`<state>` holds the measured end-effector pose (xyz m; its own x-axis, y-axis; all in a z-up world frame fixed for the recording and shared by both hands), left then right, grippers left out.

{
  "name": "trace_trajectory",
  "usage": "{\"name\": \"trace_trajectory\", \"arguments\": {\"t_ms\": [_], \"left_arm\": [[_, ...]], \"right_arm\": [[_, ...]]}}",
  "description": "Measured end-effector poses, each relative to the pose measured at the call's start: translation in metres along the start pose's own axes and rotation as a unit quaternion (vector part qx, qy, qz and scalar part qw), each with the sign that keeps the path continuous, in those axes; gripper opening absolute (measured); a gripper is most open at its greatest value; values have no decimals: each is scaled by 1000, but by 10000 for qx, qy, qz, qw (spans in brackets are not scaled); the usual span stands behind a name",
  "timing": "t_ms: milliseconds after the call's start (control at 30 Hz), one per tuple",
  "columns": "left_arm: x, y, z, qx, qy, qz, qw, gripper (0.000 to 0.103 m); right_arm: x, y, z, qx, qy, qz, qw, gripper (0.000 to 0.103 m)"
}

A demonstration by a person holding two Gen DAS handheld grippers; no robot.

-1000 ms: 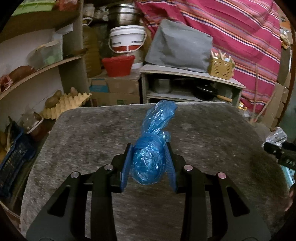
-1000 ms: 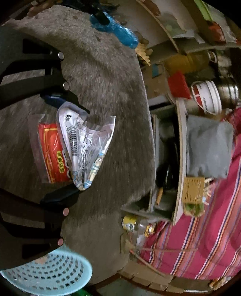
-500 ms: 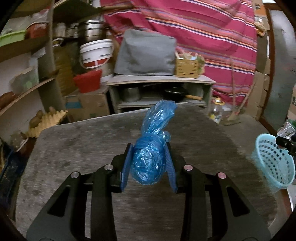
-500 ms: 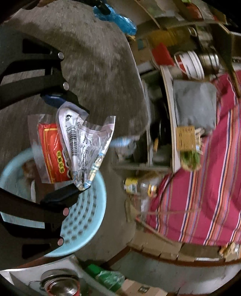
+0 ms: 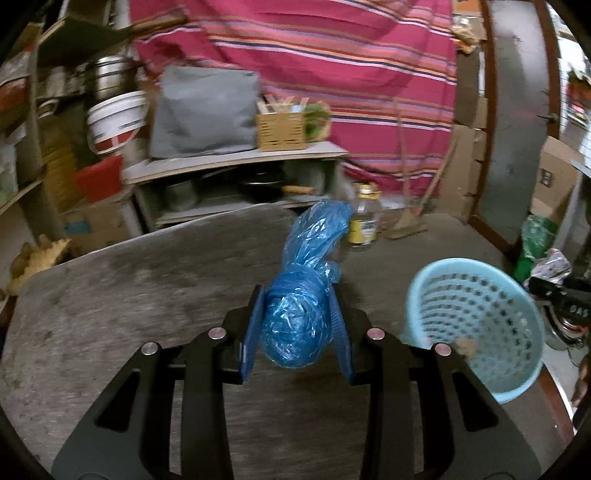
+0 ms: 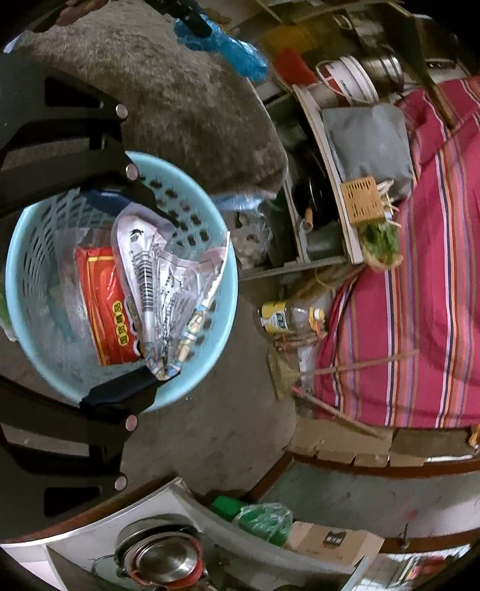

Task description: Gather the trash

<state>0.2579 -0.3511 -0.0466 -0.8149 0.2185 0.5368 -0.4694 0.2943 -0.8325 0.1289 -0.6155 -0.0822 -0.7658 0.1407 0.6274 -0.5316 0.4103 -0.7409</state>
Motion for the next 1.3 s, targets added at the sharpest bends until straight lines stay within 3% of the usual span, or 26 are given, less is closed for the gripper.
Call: {"name": "trace_trajectory", "arguments": {"t_ms": [300,567,633,700,767,1067,1300], "left_arm": [[3,7,116,-542,531,14,9971,33],[-9,6,158,-587,792,-156,9950,35],[-10,6,159,-549,832,-210,9948,46],[-7,5,153,-460,825,-171,9954,69],[-5,3,146,-388,777,-127,9961,77],[21,5,75,99,296,59,9995,97],[58,3,23,283,-53,405,9988,98]], "right_arm": [[8,4,39,-204,71,26,9998,71],[0,8,41,-323,-58,-39,9995,71],[-2,8,41,-326,-65,-60,9994,71],[-4,8,39,-339,-90,-75,9994,71],[-7,8,35,-316,-99,-97,9994,71],[-31,13,9,-292,-263,-241,9989,71],[-46,12,-11,-212,-267,-270,9991,72]]}}
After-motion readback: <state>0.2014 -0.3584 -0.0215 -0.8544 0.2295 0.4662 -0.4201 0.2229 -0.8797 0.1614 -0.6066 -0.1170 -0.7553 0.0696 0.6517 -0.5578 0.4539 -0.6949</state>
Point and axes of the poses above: each gripper's, at about its wrist camera, not at the fingertips, and x roughly against the way its jaws point, z to its right, y to its underside, the point moved 7 cm from there along -x, roughly the way its jaws point, and after that the axes turned 12 degrees about -y, right-handed, at the moved point
